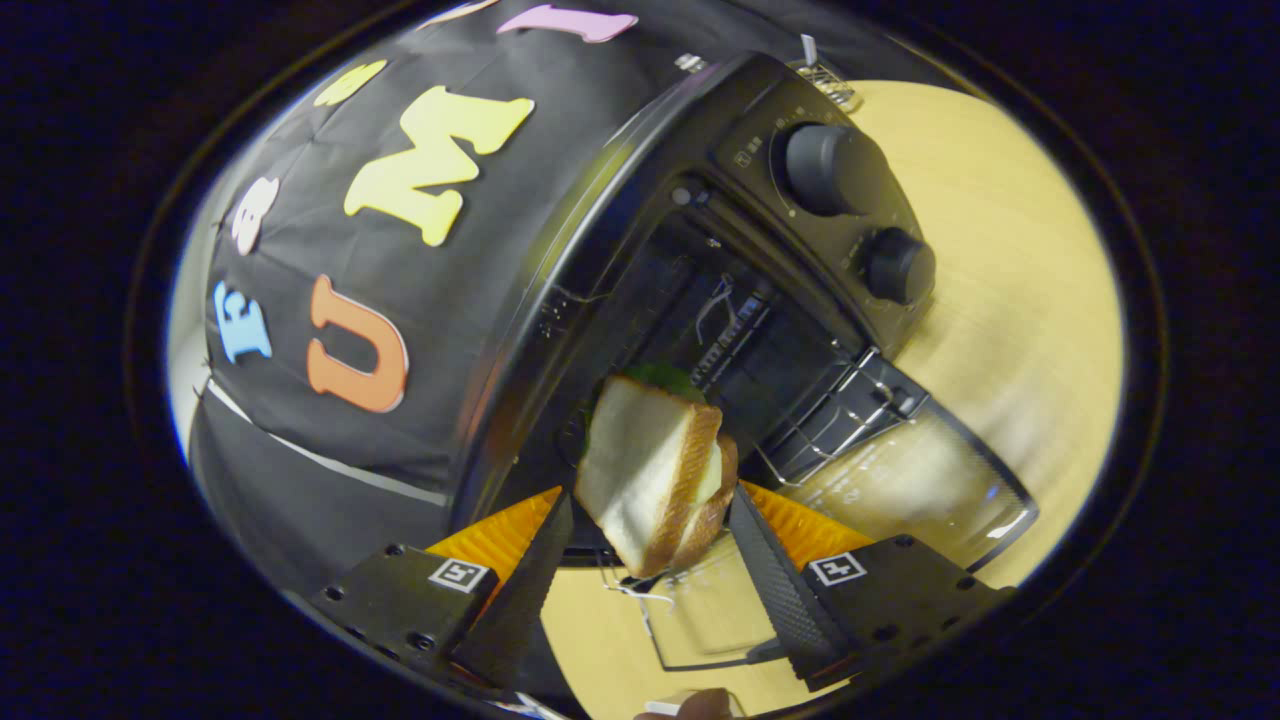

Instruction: Open the toaster oven, put the food inside, and close the toaster oven door.

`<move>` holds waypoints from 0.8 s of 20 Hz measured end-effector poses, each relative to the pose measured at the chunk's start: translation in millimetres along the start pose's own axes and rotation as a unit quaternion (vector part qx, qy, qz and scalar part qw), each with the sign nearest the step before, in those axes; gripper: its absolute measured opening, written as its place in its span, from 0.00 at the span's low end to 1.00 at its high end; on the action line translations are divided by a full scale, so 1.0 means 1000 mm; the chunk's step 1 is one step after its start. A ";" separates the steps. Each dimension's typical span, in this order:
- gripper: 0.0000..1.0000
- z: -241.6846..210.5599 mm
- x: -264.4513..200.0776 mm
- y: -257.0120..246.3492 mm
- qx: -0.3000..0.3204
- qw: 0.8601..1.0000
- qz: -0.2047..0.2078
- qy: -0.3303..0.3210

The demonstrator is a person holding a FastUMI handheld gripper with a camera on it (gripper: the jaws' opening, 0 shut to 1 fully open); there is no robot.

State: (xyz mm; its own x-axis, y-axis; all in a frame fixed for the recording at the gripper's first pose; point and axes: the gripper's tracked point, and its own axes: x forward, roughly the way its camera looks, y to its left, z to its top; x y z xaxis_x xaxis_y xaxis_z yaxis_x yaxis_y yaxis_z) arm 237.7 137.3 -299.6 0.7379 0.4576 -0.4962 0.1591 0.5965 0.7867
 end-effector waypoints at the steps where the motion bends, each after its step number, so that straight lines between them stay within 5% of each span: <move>1: 1.00 -0.001 -0.005 -0.002 -0.021 1.000 -0.016 0.002; 9: 1.00 -0.020 -0.060 0.012 -0.110 0.993 -0.032 0.027; 16: 1.00 -0.036 -0.131 0.000 -0.269 0.960 -0.065 0.032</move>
State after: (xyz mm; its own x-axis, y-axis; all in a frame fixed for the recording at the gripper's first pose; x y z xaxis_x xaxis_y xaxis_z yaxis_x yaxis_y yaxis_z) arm 117.1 101.4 -247.4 0.6901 0.3859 -0.6123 -0.1274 0.8976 0.4221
